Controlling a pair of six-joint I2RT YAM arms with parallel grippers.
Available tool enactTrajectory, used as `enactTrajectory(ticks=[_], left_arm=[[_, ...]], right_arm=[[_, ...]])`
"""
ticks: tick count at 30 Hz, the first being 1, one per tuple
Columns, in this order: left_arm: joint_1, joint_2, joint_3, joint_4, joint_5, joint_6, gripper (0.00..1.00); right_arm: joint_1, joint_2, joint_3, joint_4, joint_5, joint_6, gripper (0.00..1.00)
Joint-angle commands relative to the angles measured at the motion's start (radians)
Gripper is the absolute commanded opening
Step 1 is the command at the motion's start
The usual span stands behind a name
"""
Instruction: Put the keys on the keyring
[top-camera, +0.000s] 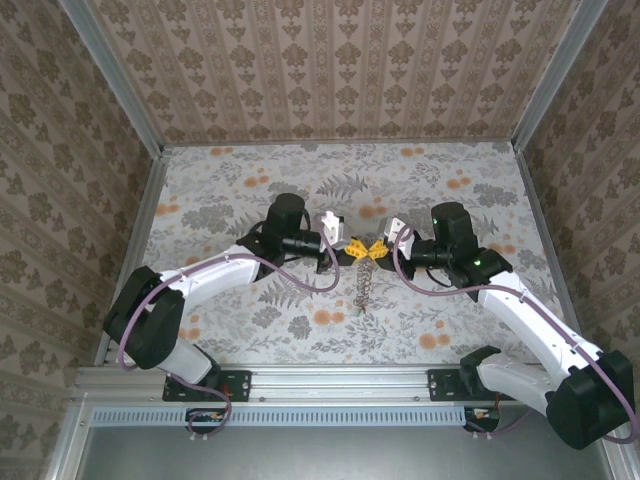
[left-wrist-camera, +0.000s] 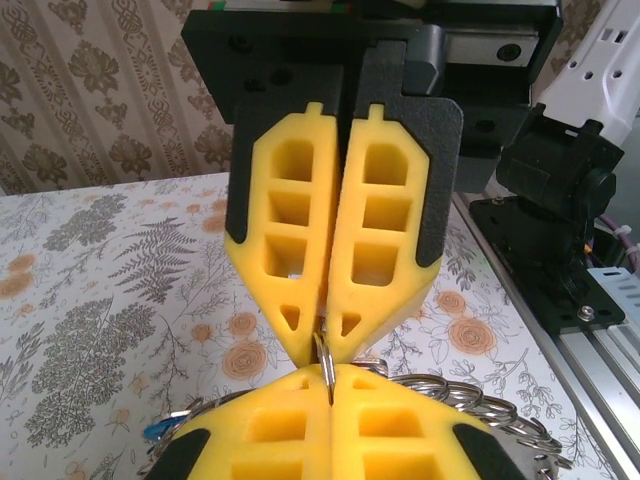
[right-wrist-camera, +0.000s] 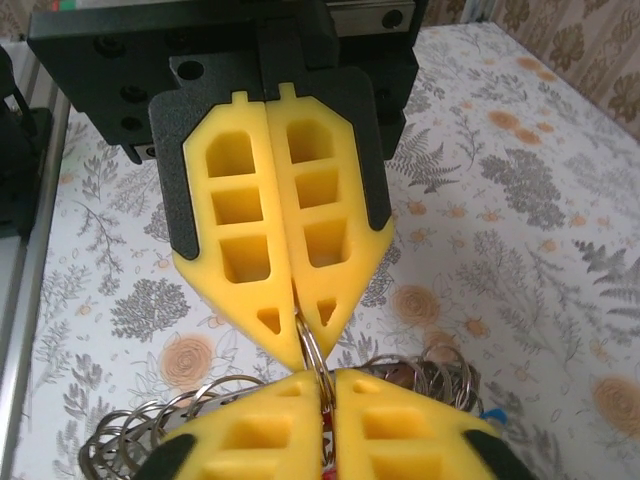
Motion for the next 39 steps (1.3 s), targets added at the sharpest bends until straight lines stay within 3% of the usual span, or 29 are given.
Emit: enactTrajectory(ticks=[1, 3, 6, 9, 18, 39], left_arm=[[-0.008, -0.043, 0.002, 0.080, 0.076, -0.020, 0.00], [-0.008, -0.049, 0.011, 0.025, 0.044, 0.005, 0.00], [-0.018, -0.066, 0.044, -0.142, -0.057, 0.098, 0.16], [-0.028, -0.080, 0.084, -0.285, -0.139, 0.173, 0.21], [-0.060, -0.047, 0.194, -0.496, -0.212, 0.278, 0.26], [-0.072, -0.010, 0.245, -0.524, -0.236, 0.281, 0.21]], right_arm=[[-0.004, 0.014, 0.010, -0.007, 0.014, -0.009, 0.03], [-0.002, 0.014, 0.032, -0.040, 0.022, -0.016, 0.01], [0.013, 0.013, 0.064, -0.097, 0.063, -0.046, 0.00], [0.032, 0.013, 0.088, -0.141, 0.097, -0.072, 0.00], [0.059, 0.003, 0.117, -0.160, 0.122, -0.083, 0.00], [0.070, 0.005, 0.113, -0.140, 0.112, -0.072, 0.00]])
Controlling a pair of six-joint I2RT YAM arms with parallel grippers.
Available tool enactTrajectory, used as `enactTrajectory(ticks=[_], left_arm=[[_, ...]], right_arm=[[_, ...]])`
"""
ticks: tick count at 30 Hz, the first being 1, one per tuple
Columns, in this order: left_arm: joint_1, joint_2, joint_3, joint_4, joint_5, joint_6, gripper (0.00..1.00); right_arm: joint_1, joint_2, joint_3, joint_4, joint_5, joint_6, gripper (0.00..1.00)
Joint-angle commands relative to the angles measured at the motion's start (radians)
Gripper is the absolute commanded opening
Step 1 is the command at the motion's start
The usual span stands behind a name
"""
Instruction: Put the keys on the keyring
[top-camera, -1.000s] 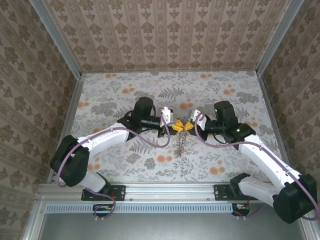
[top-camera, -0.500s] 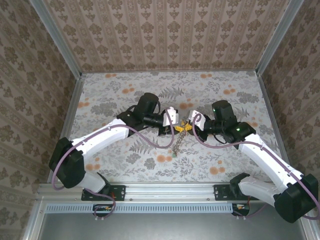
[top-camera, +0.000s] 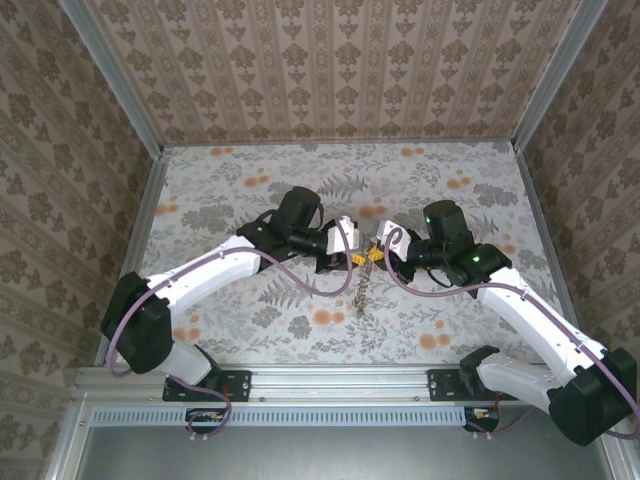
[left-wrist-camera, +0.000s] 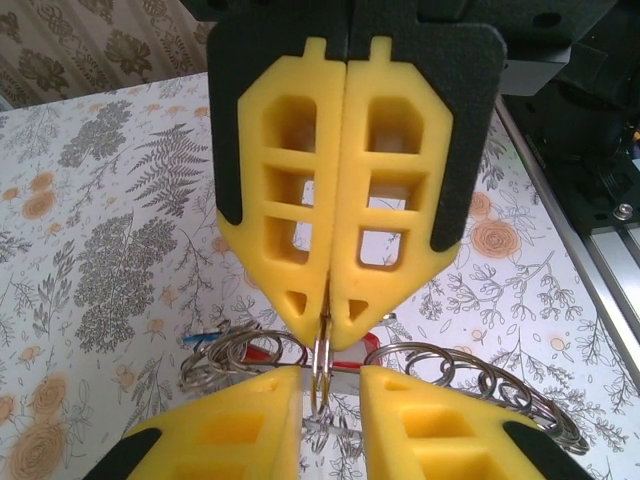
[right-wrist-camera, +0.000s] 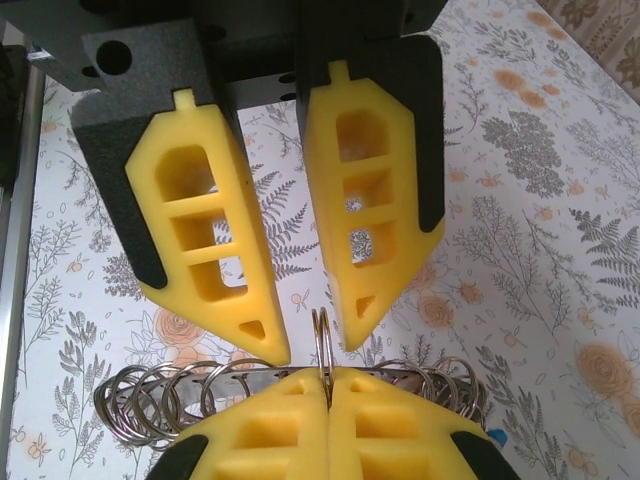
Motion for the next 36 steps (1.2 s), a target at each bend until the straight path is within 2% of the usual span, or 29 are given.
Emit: enactTrajectory(ticks=[1, 36], left_arm=[[-0.005, 0.010, 0.036, 0.001, 0.013, 0.014, 0.21], [-0.006, -0.002, 0.002, 0.051, 0.017, 0.006, 0.22]], right_arm=[[0.007, -0.008, 0.027, 0.020, -0.006, -0.003, 0.00], [0.009, -0.023, 0.013, 0.009, 0.010, -0.016, 0.00]])
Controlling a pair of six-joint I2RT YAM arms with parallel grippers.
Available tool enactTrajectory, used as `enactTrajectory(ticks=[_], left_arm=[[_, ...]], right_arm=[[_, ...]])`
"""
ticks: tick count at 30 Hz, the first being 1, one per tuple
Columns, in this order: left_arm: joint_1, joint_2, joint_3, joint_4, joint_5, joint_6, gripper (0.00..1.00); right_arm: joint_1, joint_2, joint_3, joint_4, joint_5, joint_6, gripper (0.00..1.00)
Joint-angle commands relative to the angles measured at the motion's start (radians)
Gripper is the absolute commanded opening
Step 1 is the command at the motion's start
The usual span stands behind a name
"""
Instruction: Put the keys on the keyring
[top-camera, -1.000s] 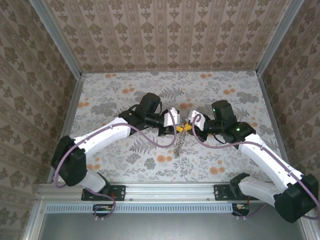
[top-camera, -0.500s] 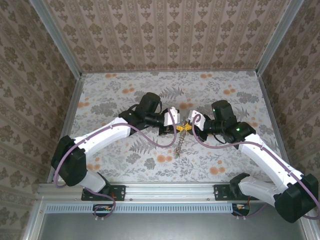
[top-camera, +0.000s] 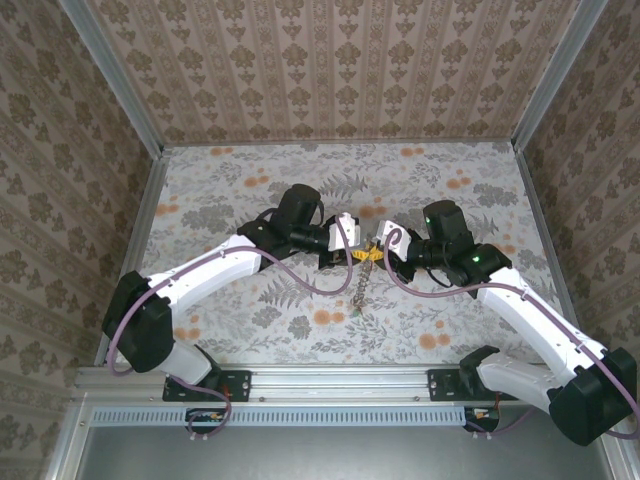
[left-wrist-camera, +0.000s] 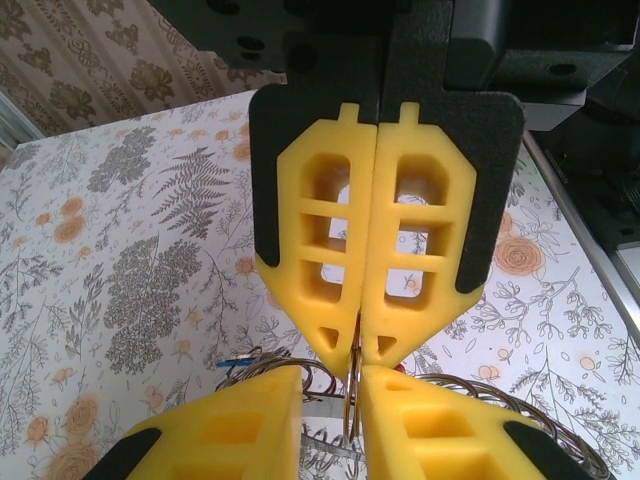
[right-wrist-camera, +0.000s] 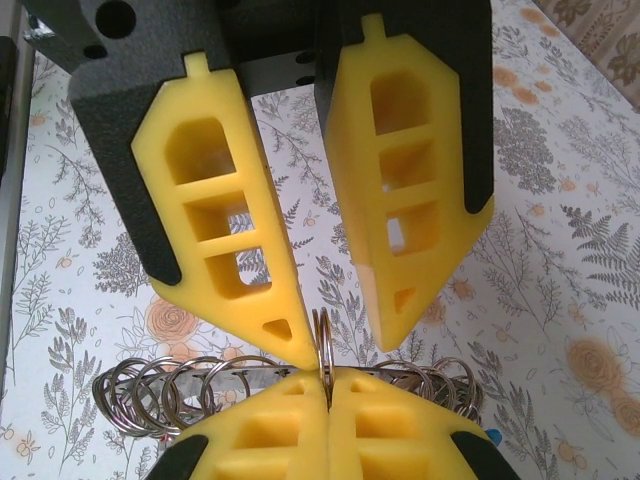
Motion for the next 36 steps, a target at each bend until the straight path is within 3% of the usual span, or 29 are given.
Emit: enactTrajectory(ticks=[1, 8, 15, 18, 21, 28, 36], left_arm=[[-0.006, -0.003, 0.001, -0.008, 0.016, 0.007, 0.22], [-0.006, 0.001, 0.005, -0.018, 0.006, 0.010, 0.21], [-0.005, 0.012, 0.024, -0.057, 0.014, 0.026, 0.11], [-0.004, 0.011, 0.021, -0.059, 0.018, 0.021, 0.02], [0.003, 0.013, 0.020, -0.055, 0.041, 0.009, 0.00], [0.046, -0.026, -0.099, 0.260, 0.205, -0.150, 0.00], [0.063, -0.032, -0.168, 0.489, 0.282, -0.267, 0.00]], right_arm=[[0.007, -0.024, 0.012, 0.012, -0.008, -0.008, 0.00], [0.007, -0.031, 0.009, 0.017, -0.008, -0.007, 0.00], [0.008, -0.038, 0.001, 0.037, -0.008, 0.000, 0.00], [0.007, -0.046, -0.005, 0.047, -0.008, -0.001, 0.00], [0.007, -0.052, -0.014, 0.056, 0.007, 0.000, 0.01], [0.003, -0.059, -0.081, 0.123, 0.010, 0.015, 0.13], [-0.020, -0.033, -0.111, 0.184, -0.046, 0.051, 0.16]])
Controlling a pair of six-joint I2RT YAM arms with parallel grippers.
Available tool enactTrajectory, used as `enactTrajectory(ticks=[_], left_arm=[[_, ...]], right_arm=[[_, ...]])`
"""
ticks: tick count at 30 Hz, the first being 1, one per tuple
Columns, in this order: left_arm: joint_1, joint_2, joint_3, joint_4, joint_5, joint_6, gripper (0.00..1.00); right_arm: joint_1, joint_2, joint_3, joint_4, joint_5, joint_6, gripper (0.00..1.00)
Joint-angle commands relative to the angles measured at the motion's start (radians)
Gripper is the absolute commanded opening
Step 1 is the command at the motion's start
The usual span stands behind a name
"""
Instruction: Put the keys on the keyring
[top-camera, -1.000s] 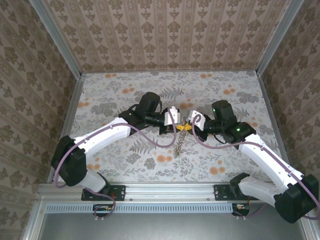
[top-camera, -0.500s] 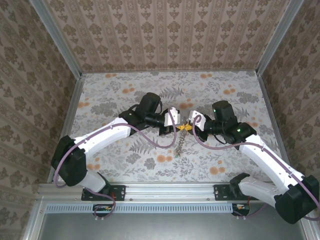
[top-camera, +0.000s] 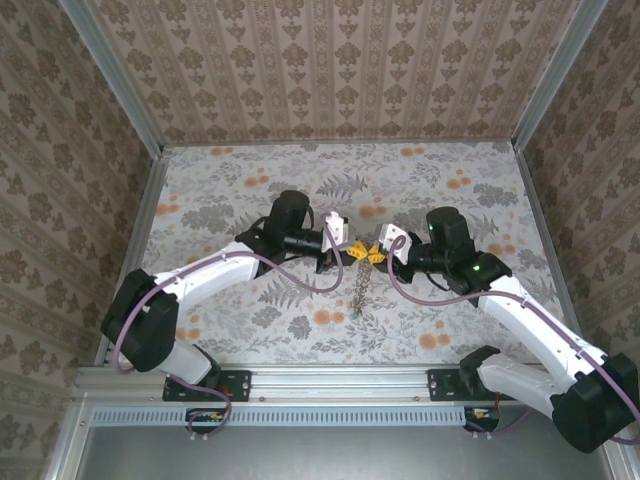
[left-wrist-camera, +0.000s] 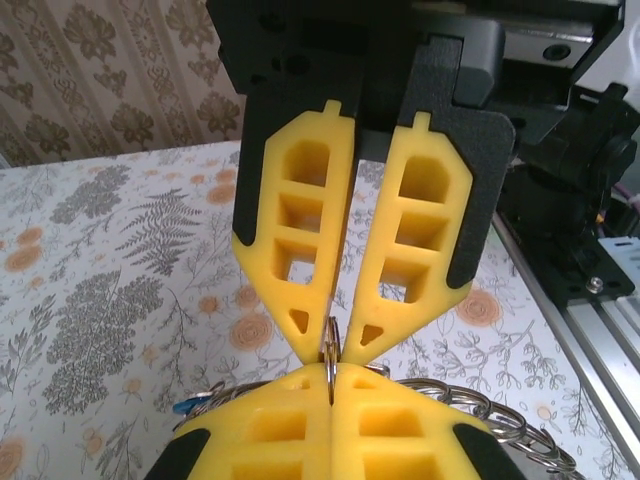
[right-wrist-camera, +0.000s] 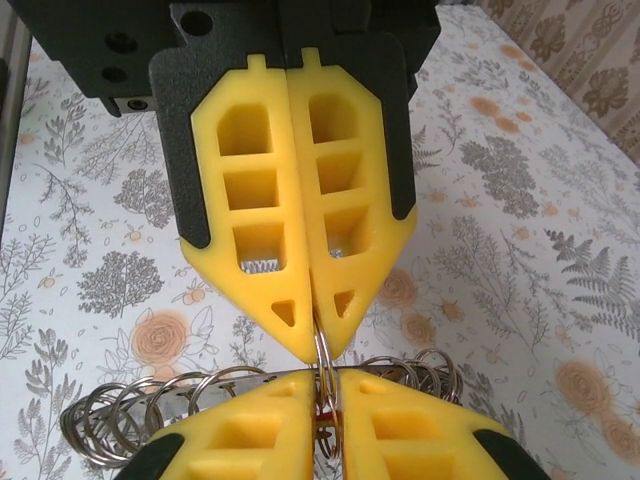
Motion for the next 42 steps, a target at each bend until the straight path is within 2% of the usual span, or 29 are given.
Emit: enactTrajectory(ticks=[1, 10, 12, 14, 16, 18, 19, 20, 24, 27, 33, 42], left_arm=[[0.011, -0.031, -0.015, 0.192, 0.100, -0.083, 0.00], [0.015, -0.034, -0.059, 0.336, 0.122, -0.148, 0.00], [0.014, -0.034, -0.062, 0.345, 0.123, -0.149, 0.00], [0.015, -0.036, -0.067, 0.349, 0.113, -0.150, 0.00], [0.016, -0.042, -0.063, 0.307, 0.088, -0.128, 0.00], [0.014, -0.050, -0.056, 0.228, 0.049, -0.082, 0.01], [0.013, -0.055, -0.049, 0.181, 0.022, -0.052, 0.10], [0.012, -0.059, -0.038, 0.121, -0.004, -0.027, 0.15], [-0.006, -0.060, 0.046, -0.149, -0.095, 0.129, 0.22], [-0.014, -0.048, 0.089, -0.243, -0.118, 0.175, 0.24], [-0.029, -0.017, 0.149, -0.332, -0.124, 0.220, 0.27], [-0.037, 0.006, 0.181, -0.365, -0.102, 0.228, 0.28]], right_arm=[[-0.017, 0.009, -0.025, 0.051, -0.040, 0.026, 0.16], [-0.040, 0.024, -0.037, 0.091, -0.097, 0.049, 0.17], [-0.043, 0.024, -0.037, 0.097, -0.104, 0.054, 0.15], [-0.044, 0.022, -0.036, 0.099, -0.099, 0.056, 0.06], [-0.045, 0.019, -0.023, 0.086, -0.094, 0.054, 0.00], [-0.045, 0.015, -0.003, 0.057, -0.090, 0.048, 0.00], [-0.045, 0.013, 0.008, 0.040, -0.083, 0.040, 0.00], [-0.043, 0.013, 0.021, 0.020, -0.077, 0.029, 0.00], [-0.023, 0.019, 0.067, -0.080, -0.039, -0.027, 0.00], [-0.015, 0.020, 0.077, -0.102, -0.023, -0.045, 0.00], [-0.005, 0.021, 0.090, -0.110, -0.012, -0.049, 0.00], [0.006, 0.020, 0.099, -0.095, -0.002, -0.038, 0.00]])
